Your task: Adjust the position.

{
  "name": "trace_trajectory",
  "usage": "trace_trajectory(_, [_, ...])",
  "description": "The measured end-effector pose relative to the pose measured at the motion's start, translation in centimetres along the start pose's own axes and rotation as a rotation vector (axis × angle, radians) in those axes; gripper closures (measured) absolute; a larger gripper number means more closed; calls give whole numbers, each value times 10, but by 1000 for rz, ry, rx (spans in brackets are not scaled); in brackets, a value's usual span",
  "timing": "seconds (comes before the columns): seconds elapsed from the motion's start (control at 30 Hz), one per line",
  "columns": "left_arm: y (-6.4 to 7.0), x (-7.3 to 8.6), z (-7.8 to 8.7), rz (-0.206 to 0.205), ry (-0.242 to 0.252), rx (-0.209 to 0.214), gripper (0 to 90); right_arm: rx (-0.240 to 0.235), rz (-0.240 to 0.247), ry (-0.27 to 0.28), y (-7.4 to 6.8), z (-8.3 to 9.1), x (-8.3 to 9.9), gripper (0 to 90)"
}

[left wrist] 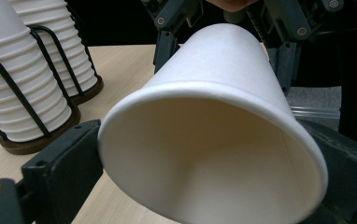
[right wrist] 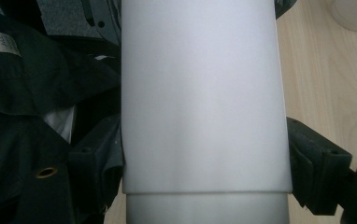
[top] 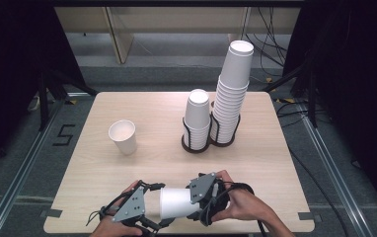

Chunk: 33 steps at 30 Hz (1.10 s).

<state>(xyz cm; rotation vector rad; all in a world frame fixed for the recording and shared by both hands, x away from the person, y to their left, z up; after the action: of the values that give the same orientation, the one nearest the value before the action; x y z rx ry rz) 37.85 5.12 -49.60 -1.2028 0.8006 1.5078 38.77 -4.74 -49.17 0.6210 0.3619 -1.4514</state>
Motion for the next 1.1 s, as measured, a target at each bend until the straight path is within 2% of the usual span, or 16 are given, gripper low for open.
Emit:
trace_trajectory(0.03, [-1, 1, 0, -5, -4, -1, 41, -3, 23, 9, 1, -1, -1, 233])
trace_trajectory(0.17, [2, 0, -4, 2, 20, 22, 34, -25, 13, 34, -1, -2, -3, 232])
trace_trajectory(0.2, [2, 0, -4, 0, 24, 21, 36, -21, -4, 20, -2, -1, -1, 232])
trace_trajectory(0.23, [2, 0, -2, 2, 10, 17, 39, -20, -7, 19, -2, -1, -1, 232])
trace_trajectory(0.27, [2, -1, -2, 4, 12, 28, 44, -27, 16, 33, -1, -2, -2, 233])
trace_trajectory(0.3, [1, -2, -1, 9, 25, 33, 50, -25, 18, 36, 0, -2, -2, 234])
trace_trajectory(0.47, [2, -4, 2, 4, 16, 52, 77, -32, 20, 51, 1, -2, -2, 238])
trace_trajectory(0.6, [4, -6, 1, -5, 19, 58, 87, -42, 4, 48, 1, -4, 1, 232])
trace_trajectory(0.63, [4, -5, 2, -8, -2, 46, 89, -46, -2, 49, 1, -5, 1, 229])
trace_trajectory(0.73, [3, -5, 1, 6, -6, 41, 88, -45, -17, 44, 1, -7, 2, 217])
trace_trajectory(0.77, [3, -4, 1, 7, -10, 40, 88, -27, -20, 38, 3, -7, 2, 211])
trace_trajectory(0.83, [2, -4, 2, 6, -18, 31, 89, -31, -27, 41, 2, -7, 0, 196])
trace_trajectory(0.93, [2, -5, 2, 4, -33, 28, 89, 0, -43, 14, 2, -5, 0, 166])
trace_trajectory(1.1, [5, -5, 0, 12, -55, 22, 89, 23, -9, -14, -2, -8, -3, 179])
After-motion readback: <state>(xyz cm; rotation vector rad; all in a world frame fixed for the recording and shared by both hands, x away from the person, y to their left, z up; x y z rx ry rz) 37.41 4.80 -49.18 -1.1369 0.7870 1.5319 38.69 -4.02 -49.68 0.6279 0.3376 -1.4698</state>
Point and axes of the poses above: each handheld gripper's, and its own axes: z roughly backward along the jaws, x roughly out of its underside, y roughly to its right, the point moved 10 cm from there along -z, roughly forward along the jaws, and after that the axes turned 4 degrees about x, right-handed, at the moved point
